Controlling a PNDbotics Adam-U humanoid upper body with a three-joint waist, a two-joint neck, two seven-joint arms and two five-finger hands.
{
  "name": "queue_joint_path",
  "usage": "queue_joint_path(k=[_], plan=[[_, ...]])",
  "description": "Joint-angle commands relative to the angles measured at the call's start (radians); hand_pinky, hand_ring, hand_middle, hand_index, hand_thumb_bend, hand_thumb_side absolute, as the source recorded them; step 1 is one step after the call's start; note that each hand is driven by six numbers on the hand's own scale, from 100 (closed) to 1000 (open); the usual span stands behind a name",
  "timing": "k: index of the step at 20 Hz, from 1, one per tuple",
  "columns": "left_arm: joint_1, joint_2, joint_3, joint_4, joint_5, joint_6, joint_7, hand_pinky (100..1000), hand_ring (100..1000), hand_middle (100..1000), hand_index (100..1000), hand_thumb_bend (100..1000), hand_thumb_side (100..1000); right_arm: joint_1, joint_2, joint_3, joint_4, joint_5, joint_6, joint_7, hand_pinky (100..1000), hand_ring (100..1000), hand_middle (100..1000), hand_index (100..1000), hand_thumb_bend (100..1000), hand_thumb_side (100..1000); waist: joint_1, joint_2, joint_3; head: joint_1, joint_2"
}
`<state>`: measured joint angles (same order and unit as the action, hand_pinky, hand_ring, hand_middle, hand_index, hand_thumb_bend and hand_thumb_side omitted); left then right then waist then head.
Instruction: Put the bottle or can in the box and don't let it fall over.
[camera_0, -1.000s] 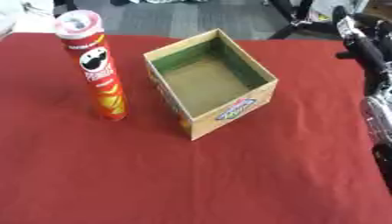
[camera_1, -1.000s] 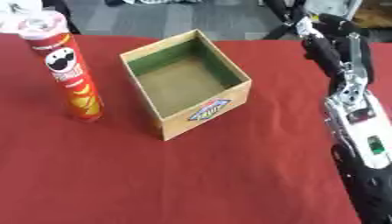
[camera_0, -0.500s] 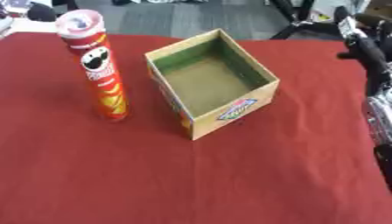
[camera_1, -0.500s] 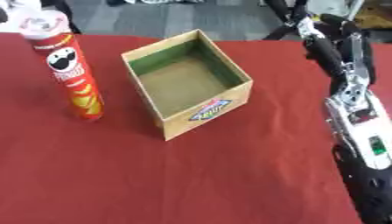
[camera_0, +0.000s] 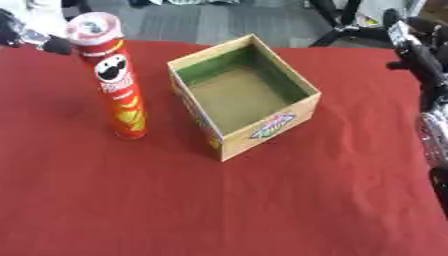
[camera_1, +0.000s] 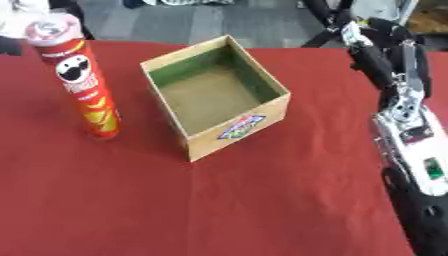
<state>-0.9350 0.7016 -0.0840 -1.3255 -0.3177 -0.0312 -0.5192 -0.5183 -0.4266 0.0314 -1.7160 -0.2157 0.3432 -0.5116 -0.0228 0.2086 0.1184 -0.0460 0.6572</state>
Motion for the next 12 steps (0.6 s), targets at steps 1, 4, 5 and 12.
queue_joint_path(k=[1, 4, 5, 12], plan=[[-0.032, 0.009, 0.001, 0.020, -0.006, -0.003, -0.009, 931, 805, 830, 861, 1000, 400, -0.016, -0.014, -0.006, -0.019, 0.003, 0.001, -0.001, 575, 786, 897, 782, 448, 478, 0.003, -0.024, -0.002, 0.005, -0.011], [-0.043, -0.004, -0.005, 0.041, -0.013, -0.006, -0.012, 935, 811, 839, 865, 1000, 394, -0.016, -0.014, -0.006, -0.019, 0.002, 0.001, -0.002, 575, 786, 897, 782, 449, 478, 0.004, -0.022, -0.003, 0.007, -0.012], [-0.046, -0.008, -0.008, 0.045, -0.015, -0.008, -0.014, 937, 812, 840, 865, 1000, 390, -0.016, -0.014, -0.005, -0.019, 0.002, 0.001, -0.002, 575, 786, 897, 782, 449, 478, 0.004, -0.022, -0.004, 0.007, -0.012], [-0.055, -0.023, -0.020, 0.062, -0.010, -0.017, -0.028, 941, 813, 841, 862, 1000, 392, -0.015, -0.014, -0.004, -0.018, 0.001, 0.001, -0.002, 575, 786, 897, 781, 450, 478, 0.007, -0.020, -0.005, 0.010, -0.010]])
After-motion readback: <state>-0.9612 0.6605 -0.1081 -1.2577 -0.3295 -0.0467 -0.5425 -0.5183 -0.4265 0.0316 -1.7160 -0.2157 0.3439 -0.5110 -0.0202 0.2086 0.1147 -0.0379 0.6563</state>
